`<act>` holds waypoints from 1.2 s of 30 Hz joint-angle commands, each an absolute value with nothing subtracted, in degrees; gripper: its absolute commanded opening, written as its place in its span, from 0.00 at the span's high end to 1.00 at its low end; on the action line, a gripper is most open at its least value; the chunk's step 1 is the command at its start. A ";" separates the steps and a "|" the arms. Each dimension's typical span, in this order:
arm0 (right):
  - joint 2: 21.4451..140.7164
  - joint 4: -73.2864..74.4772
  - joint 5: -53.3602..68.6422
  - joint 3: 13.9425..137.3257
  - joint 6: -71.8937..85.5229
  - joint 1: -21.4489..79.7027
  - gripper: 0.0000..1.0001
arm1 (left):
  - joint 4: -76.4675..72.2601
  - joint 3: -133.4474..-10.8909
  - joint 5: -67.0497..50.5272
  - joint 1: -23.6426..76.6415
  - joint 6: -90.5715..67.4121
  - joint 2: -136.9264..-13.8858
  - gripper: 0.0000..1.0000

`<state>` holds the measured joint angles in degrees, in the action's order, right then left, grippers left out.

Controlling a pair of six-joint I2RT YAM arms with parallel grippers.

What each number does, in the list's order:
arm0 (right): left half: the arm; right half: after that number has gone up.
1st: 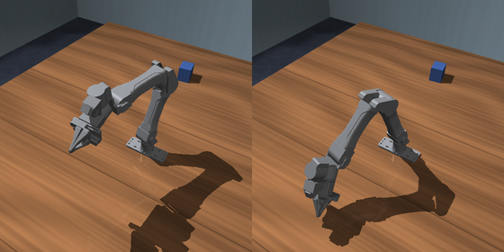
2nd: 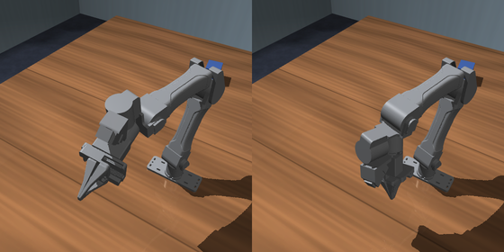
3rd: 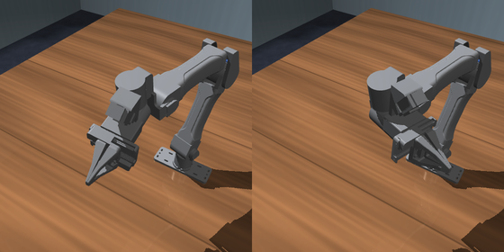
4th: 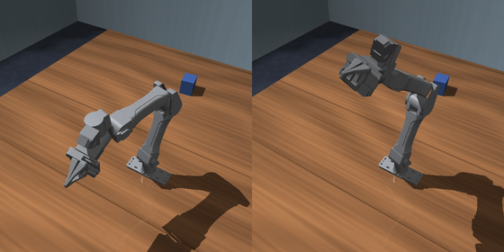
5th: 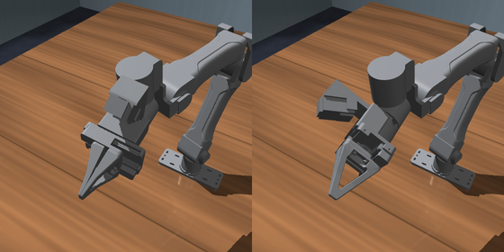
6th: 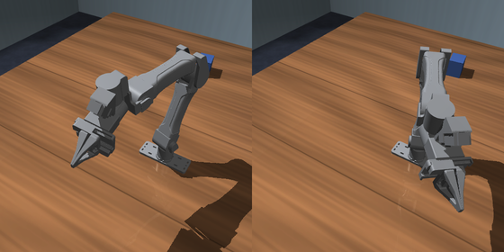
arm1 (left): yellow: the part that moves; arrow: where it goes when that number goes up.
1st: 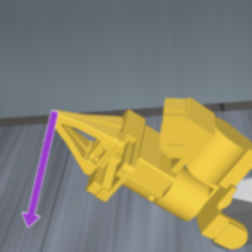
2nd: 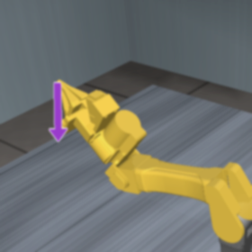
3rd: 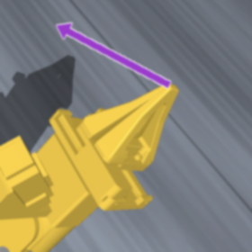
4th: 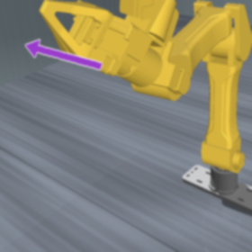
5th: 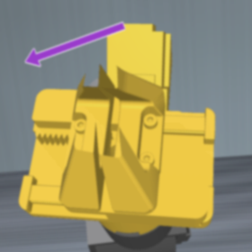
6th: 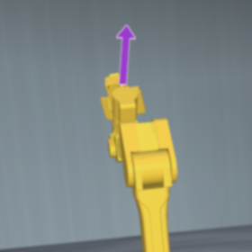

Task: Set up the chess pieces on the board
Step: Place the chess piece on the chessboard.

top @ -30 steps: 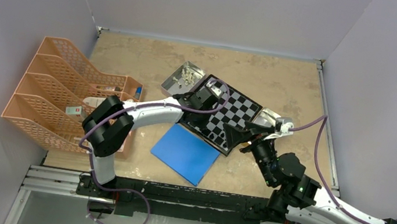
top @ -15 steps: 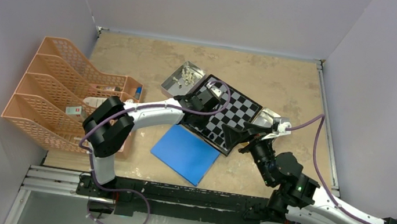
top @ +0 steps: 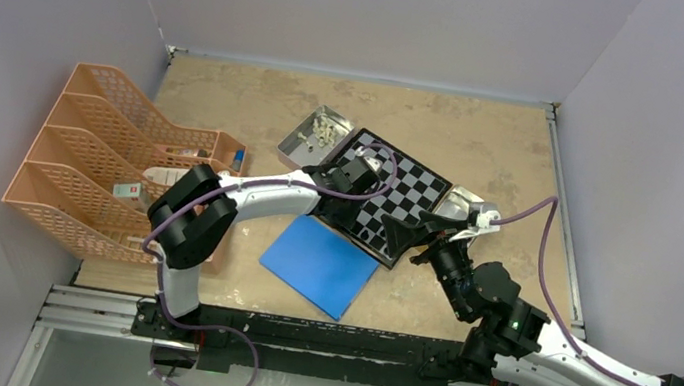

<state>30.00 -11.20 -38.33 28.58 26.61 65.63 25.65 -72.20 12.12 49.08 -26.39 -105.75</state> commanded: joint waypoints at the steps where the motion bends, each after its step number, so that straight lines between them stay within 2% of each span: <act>1: 30.35 -12.57 -39.00 28.32 27.16 65.80 0.01 | 25.49 -74.34 11.06 49.40 -26.37 -104.12 0.64; 10: 32.11 -13.21 -38.19 28.77 28.39 65.83 0.01 | 28.18 -78.11 11.02 49.31 -26.22 -99.13 0.57; 14: 33.91 -14.11 -37.88 28.85 30.28 65.83 0.01 | 28.22 -77.64 9.84 48.78 -26.72 -94.37 0.51; 18: 36.91 -13.65 -38.94 30.22 31.08 65.83 0.01 | 27.26 -76.38 1.04 43.01 -27.38 -88.09 0.46; 20: 38.83 -13.26 -41.00 31.43 31.52 65.83 0.01 | 26.94 -75.47 -3.57 39.23 -27.38 -84.56 0.39; 29: 51.42 -3.90 -50.30 38.78 40.52 64.98 0.01 | 31.83 -72.39 -4.78 32.78 -23.83 -72.11 0.30; 32: 55.55 -1.11 -48.52 41.35 41.00 60.69 0.01 | 30.97 -68.56 -5.63 32.72 -22.18 -65.30 0.29; 36: 58.83 -0.36 -40.23 42.82 39.90 49.15 0.01 | 27.57 -61.49 -8.74 32.73 -19.44 -54.89 0.28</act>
